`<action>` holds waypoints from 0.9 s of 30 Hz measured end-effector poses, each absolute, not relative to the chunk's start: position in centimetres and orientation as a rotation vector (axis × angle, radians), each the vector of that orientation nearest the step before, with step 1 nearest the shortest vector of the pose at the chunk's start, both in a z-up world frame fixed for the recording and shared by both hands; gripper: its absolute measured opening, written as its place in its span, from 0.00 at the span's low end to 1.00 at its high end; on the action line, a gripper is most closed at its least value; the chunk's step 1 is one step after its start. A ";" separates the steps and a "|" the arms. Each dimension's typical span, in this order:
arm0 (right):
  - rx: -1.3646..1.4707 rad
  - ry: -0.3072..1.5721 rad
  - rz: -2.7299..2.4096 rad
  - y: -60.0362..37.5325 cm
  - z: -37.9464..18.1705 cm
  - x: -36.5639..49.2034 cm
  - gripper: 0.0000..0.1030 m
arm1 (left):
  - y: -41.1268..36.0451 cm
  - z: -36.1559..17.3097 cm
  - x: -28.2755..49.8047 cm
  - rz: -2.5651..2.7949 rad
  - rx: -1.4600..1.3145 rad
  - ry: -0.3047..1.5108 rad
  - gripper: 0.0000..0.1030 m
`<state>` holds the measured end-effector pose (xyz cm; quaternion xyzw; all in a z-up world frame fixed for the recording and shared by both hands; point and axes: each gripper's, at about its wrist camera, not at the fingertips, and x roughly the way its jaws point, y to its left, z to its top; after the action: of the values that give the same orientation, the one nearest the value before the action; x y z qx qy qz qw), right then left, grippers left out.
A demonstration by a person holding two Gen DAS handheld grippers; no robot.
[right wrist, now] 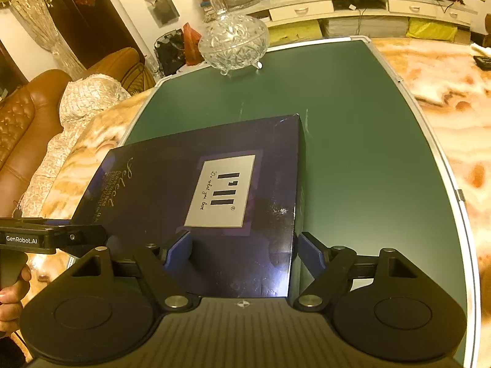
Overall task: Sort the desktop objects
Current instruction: 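Lift the box with both grippers and carry it toward the black tray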
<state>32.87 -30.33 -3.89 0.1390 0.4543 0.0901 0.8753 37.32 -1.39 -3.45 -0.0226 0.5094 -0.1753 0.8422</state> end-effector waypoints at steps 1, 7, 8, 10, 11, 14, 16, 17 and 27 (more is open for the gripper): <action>0.289 0.945 0.188 -30.3 -3.6 32.4 0.78 | -1.3 -3.1 36.9 -0.371 -0.047 1.073 0.96; 0.275 0.926 0.185 -29.7 -1.4 29.6 0.78 | -0.9 -1.4 34.1 -0.378 -0.048 1.058 0.96; 0.272 0.923 0.183 -29.6 -1.1 29.1 0.78 | -0.9 -1.1 33.6 -0.381 -0.047 1.055 0.96; 0.265 0.916 0.178 -29.5 -0.4 27.9 0.77 | -0.8 -0.5 32.6 -0.386 -0.042 1.048 0.96; 0.265 0.914 0.174 -29.4 -0.1 27.3 0.77 | -0.9 -0.2 32.0 -0.389 -0.039 1.044 0.96; 0.266 0.908 0.165 -29.3 0.8 25.6 0.77 | -0.9 0.6 30.4 -0.398 -0.037 1.036 0.96; 0.261 0.900 0.162 -29.2 1.3 24.4 0.77 | -0.8 0.9 29.5 -0.404 -0.037 1.034 0.96; 0.259 0.897 0.160 -29.1 1.6 23.8 0.77 | -0.8 1.1 29.0 -0.405 -0.036 1.032 0.96; 0.269 0.875 0.150 -28.6 3.1 18.1 0.77 | -0.6 2.8 23.6 -0.416 -0.009 1.006 0.96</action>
<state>18.13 -28.59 3.07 0.1299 0.4221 0.0724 0.8943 23.56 -0.56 2.85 -0.0041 0.4786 -0.1977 0.8555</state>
